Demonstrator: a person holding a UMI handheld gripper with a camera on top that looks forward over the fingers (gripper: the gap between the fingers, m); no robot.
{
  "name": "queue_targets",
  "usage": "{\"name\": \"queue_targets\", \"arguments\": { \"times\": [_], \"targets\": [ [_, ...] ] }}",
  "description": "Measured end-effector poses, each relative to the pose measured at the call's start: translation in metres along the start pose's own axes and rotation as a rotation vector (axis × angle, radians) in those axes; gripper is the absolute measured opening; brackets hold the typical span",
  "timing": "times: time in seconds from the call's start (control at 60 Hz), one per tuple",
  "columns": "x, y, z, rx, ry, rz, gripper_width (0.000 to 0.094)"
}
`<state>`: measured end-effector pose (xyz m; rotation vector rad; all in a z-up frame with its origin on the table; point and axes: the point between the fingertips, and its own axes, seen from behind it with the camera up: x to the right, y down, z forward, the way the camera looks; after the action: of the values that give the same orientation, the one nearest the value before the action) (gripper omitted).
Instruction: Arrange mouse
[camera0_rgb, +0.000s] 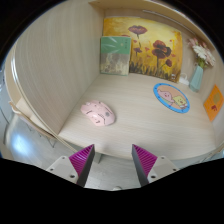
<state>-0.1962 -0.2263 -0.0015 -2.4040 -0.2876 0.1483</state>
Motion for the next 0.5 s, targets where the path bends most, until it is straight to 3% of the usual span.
{"name": "queue_targets", "arguments": {
  "times": [0.5],
  "targets": [
    [-0.018, -0.125, 0.109, 0.013, 0.045, 0.077, 0.0743]
  ]
}}
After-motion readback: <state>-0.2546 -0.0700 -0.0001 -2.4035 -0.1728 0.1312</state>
